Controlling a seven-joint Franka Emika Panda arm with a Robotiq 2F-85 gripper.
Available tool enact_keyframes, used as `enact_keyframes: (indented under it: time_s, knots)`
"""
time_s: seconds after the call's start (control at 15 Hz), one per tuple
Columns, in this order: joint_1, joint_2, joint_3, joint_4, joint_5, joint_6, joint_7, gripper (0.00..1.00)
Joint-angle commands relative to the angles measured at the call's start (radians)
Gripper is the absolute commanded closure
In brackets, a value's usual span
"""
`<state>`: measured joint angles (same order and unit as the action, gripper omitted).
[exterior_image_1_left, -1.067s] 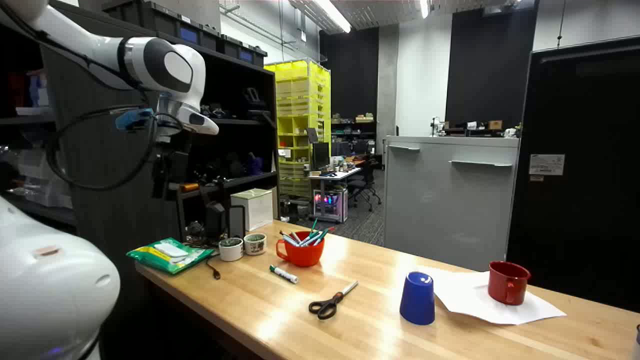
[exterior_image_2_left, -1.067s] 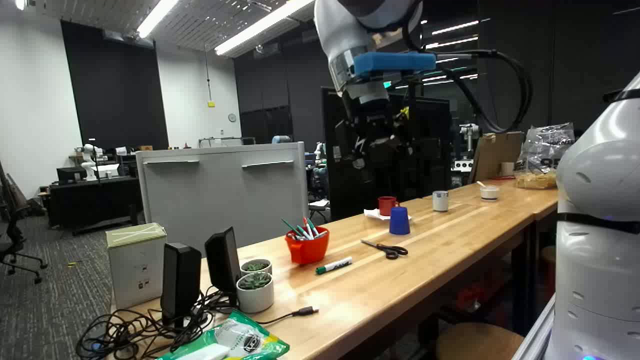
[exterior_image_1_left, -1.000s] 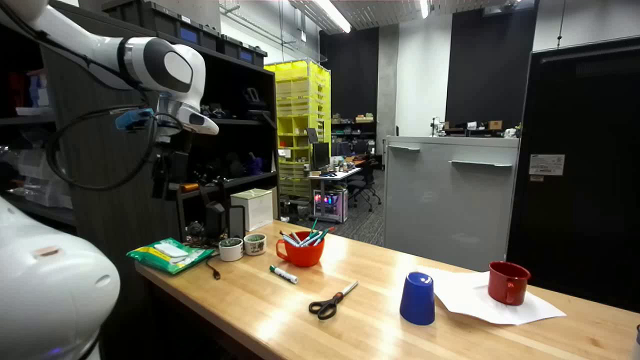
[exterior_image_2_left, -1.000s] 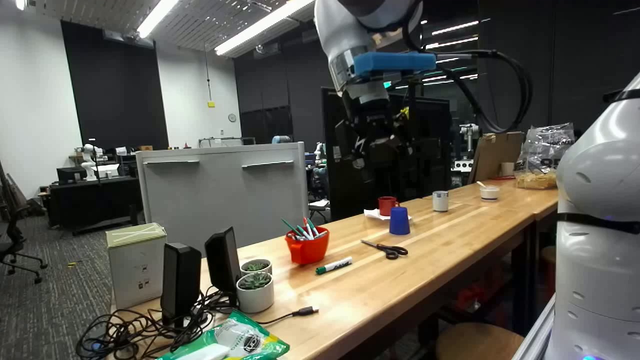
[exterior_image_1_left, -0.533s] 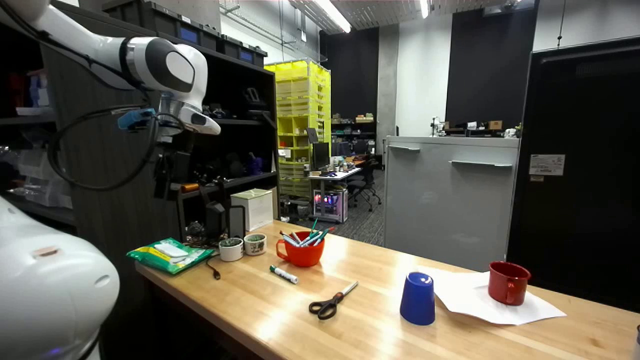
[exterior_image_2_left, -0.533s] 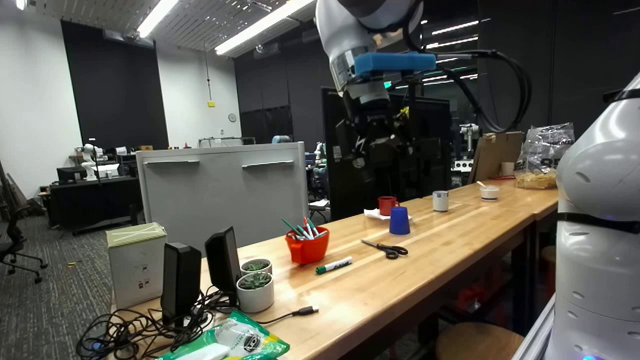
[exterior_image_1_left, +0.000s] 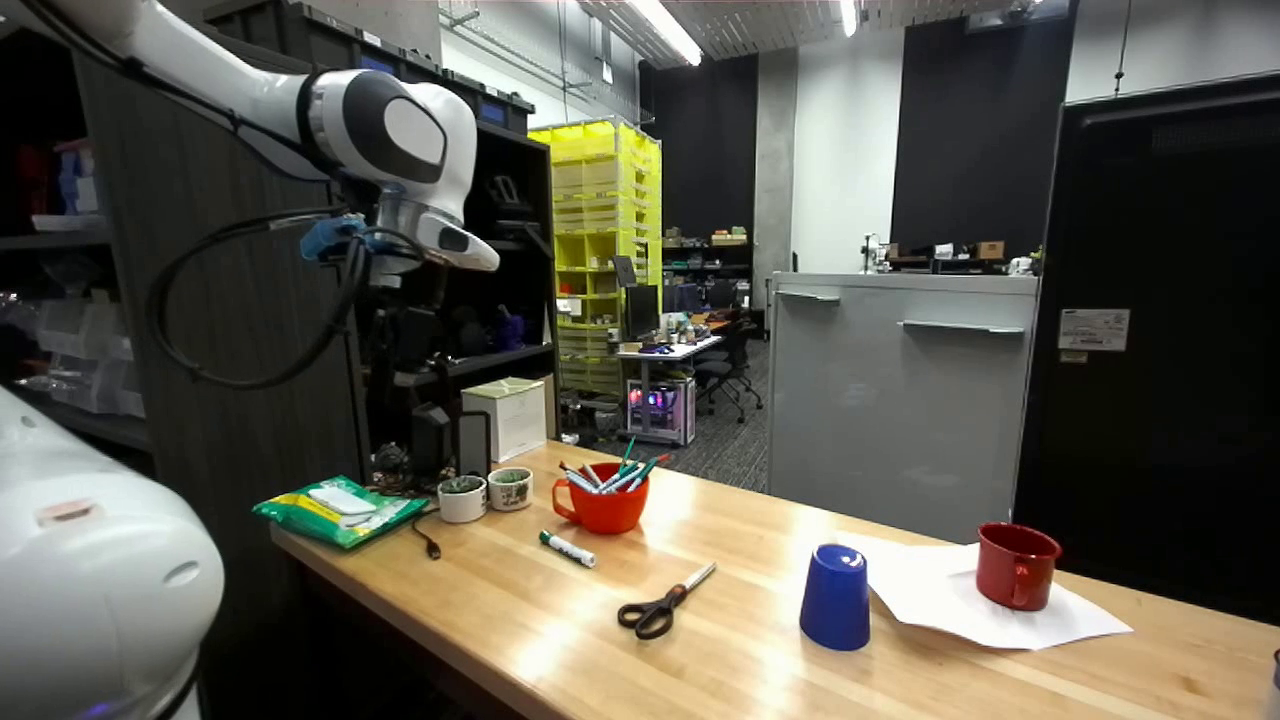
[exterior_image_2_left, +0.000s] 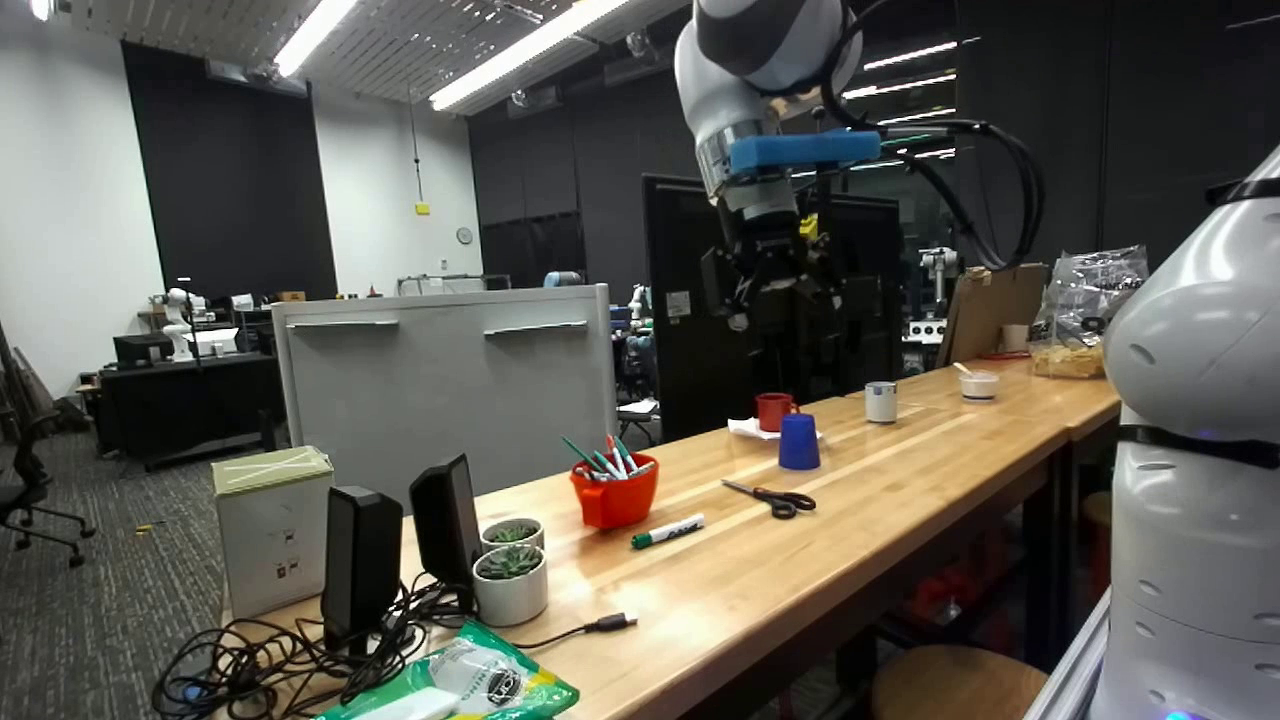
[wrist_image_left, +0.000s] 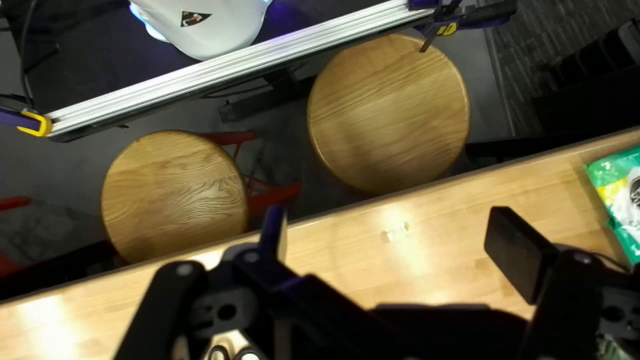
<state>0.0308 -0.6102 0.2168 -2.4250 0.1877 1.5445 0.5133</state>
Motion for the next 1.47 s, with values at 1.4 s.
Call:
enact_keyframes:
  time_s: [1.4]
  knots:
    - [-0.221, 0.041, -0.246, 0.006, -0.299, 0.087, -0.167, 0.0]
